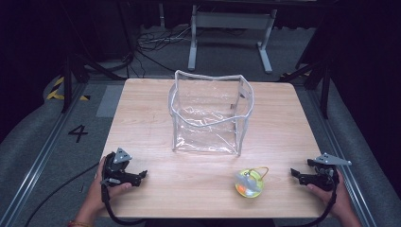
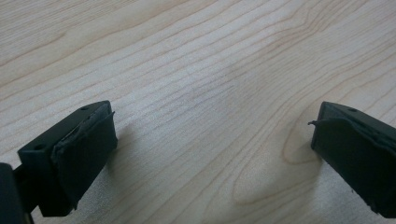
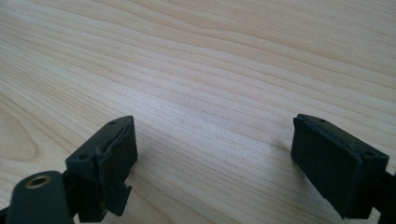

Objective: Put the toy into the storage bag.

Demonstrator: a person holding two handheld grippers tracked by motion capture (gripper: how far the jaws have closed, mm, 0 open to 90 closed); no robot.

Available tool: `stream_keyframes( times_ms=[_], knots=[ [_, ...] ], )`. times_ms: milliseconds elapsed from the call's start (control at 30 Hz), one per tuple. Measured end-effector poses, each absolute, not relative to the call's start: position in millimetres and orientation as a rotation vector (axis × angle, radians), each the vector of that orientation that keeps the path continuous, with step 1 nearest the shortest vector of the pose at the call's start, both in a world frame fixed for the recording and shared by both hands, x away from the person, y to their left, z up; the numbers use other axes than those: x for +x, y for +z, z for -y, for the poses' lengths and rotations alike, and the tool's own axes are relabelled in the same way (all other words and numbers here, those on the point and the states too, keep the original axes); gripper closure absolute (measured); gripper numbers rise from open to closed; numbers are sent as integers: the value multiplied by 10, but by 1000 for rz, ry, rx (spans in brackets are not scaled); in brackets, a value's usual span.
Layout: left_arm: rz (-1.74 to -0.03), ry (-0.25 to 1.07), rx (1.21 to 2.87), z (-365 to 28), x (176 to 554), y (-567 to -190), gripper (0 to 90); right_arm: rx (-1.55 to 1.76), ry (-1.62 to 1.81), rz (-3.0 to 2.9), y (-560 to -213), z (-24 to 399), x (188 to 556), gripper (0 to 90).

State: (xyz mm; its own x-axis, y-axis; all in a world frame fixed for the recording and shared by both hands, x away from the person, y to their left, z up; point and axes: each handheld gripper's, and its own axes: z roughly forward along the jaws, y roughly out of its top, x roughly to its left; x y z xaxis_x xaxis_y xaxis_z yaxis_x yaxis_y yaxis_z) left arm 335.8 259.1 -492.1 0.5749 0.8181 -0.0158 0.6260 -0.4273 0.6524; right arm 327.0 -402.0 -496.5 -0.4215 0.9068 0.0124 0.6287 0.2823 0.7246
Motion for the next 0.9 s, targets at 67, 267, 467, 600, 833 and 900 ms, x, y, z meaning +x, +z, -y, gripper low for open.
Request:
stream_keyframes(
  times_ms=[67,267,467,600,833,900],
  knots=[
    [-1147,406,2192,-2591,3358,-4921,4,1380,934,-2154,-4966,4021,3273,143],
    [-1156,404,2188,-2591,3350,-4921,5,1369,931,-2164,-4962,4024,3284,144],
    [-1155,402,2189,-2592,3351,-4921,5,1356,915,-2213,-4936,4026,3332,149],
    [-1153,405,2190,-2593,3352,-4920,5,1344,889,-2263,-4894,4022,3333,180],
    [-1151,400,2192,-2596,3353,-4919,5,1287,934,-2320,-4694,3988,3286,207],
    [-1152,401,2191,-2595,3352,-4919,5,1250,949,-2366,-4597,3941,3258,204]
  ],
)
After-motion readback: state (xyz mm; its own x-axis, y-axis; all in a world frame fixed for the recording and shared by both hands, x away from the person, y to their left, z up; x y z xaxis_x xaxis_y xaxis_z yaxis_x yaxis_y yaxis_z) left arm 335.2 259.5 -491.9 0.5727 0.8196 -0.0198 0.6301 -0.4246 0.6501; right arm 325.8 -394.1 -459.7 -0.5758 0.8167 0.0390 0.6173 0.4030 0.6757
